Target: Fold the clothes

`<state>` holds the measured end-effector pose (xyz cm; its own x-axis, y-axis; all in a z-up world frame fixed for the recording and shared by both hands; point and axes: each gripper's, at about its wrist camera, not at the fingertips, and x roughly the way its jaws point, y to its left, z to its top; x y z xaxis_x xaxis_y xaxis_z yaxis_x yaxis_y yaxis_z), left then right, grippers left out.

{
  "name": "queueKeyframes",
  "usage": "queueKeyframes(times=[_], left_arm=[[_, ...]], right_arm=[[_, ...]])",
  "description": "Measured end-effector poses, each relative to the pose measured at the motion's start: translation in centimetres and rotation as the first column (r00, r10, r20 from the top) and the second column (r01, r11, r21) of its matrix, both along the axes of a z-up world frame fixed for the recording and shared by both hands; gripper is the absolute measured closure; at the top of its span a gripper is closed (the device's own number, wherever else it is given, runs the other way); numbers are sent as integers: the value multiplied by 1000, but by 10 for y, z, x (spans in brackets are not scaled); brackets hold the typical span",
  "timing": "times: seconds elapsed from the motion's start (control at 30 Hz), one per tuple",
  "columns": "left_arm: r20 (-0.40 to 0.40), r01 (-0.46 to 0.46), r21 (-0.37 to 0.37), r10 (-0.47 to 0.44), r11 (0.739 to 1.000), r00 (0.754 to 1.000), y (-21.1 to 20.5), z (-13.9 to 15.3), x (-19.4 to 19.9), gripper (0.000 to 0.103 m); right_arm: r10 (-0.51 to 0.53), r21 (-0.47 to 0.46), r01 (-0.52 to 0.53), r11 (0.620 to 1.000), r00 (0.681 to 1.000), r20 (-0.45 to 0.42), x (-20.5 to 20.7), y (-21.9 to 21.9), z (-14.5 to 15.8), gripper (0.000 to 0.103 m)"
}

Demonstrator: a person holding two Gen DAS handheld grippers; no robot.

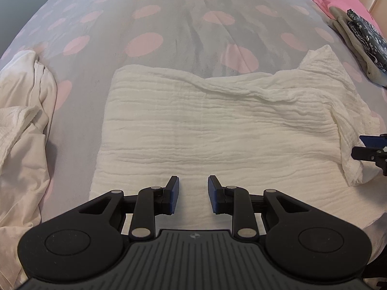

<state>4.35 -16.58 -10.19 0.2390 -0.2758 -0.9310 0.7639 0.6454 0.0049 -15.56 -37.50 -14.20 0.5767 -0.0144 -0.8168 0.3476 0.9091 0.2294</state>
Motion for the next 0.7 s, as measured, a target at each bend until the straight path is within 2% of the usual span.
queueKeyframes(times=[0.03,0.1,0.2,0.47,0.63,0.7], left_arm=[[1,1,1,-1,1000,1000,0,0,0,79],[3,3,3,-4,1000,1000,0,-1,0,79],[8,0,6,0,1000,1000,1,-2,-1,79],[15,1,10,-2,1000,1000,1,-2,-2,79],[15,-3,14,3,1000,1000,2,-3,0,79],[13,-5,16,5,1000,1000,2,-5,0,79]], right_arm=[[0,0,0,1000,1000,-4,1,0,-1,63],[1,-8,-1,1000,1000,-3,2,1,1,76],[13,-39,-12,999,1000,20,-1,5,11,85],[19,-207,-4,978,997,74,-13,8,46,89],[4,-372,29,928,996,87,-11,3,60,90],[6,-407,23,913,998,70,-4,-2,58,90]])
